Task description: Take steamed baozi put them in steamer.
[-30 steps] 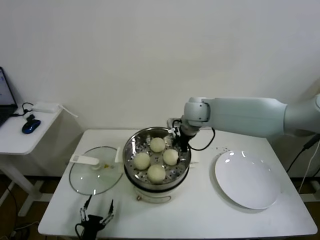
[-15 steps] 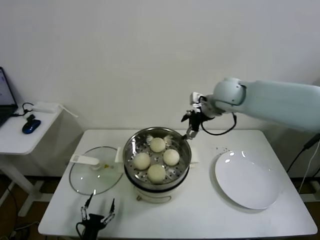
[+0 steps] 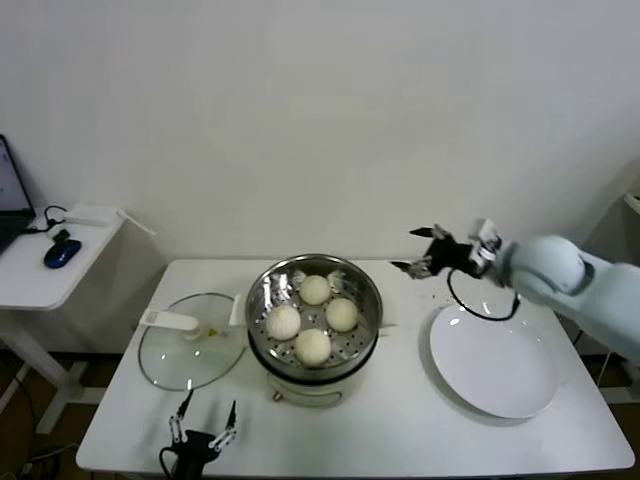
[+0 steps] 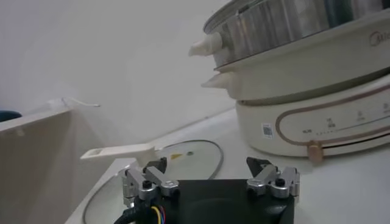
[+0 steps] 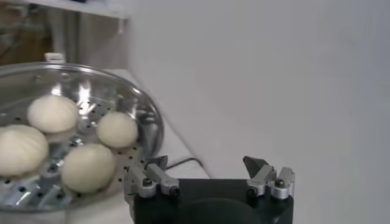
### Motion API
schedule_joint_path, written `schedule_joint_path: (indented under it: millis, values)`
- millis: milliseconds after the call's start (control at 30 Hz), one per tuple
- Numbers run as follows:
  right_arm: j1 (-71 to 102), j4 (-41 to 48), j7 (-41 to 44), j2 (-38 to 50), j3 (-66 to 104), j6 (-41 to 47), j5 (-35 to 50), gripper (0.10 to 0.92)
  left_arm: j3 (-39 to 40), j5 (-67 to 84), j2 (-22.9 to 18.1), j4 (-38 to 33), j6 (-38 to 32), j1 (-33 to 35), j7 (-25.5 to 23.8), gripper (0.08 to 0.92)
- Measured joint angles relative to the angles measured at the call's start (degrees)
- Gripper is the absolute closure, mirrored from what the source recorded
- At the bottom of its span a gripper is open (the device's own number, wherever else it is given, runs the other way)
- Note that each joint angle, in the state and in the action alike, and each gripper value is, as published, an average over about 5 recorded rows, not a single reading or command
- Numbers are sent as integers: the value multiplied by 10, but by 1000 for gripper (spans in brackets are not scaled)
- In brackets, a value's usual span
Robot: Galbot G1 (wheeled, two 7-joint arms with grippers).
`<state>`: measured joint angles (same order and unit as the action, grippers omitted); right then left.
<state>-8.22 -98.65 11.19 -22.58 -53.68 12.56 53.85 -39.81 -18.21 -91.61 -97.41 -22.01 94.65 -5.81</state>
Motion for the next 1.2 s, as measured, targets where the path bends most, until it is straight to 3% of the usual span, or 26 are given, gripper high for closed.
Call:
schedule_joint_path:
  millis: [200,433,767,1200]
  values:
    - [180,-42,-61,43,140,-68,-19,203,-1,-1,-2,1,-3,1,1,177]
    - [447,-88,-98,5,400,-109,-66,203,-4,-2,0,3,-7,5,2,177]
    - [807,-118,-109,-162,703,-180,-163,203,-5,-3,5,11,-12,6,4,177]
    - [1027,-101,-112,-403,834,-332,-275,203,1,5,4,4,-23,10,16,177]
